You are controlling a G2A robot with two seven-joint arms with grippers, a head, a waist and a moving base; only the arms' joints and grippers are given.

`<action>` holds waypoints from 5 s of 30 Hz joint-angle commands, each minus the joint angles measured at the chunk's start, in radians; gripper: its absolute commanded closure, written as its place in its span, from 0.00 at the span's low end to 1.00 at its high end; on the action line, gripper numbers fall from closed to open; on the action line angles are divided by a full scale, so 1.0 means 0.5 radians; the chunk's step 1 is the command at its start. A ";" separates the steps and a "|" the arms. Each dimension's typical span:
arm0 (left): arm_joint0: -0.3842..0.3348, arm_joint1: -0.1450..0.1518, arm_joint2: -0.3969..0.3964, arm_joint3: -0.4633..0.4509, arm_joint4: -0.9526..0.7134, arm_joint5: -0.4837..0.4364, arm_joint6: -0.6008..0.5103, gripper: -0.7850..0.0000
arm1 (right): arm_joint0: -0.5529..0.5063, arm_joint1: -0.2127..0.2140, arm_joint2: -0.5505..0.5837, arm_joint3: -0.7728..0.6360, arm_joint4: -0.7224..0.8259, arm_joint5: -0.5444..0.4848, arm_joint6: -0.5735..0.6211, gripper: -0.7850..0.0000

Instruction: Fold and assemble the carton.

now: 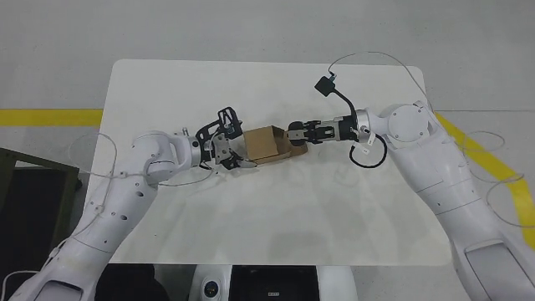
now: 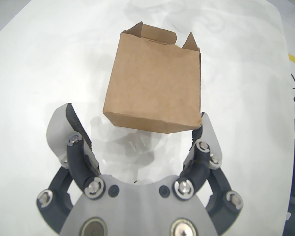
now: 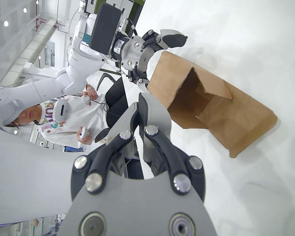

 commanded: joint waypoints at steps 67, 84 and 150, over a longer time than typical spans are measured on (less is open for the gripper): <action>-0.431 -0.182 0.363 0.502 0.225 -0.268 0.443 0.00 | 0.053 -0.147 -0.307 0.372 -0.252 0.173 -0.374 1.00; -0.438 -0.194 0.361 0.523 0.244 -0.274 0.448 0.00 | 0.048 -0.120 -0.173 0.446 -0.190 0.053 -0.242 1.00; -0.391 -0.201 0.307 0.458 0.257 -0.282 0.387 0.00 | 0.135 -0.157 -0.089 0.603 -0.188 0.044 -0.069 1.00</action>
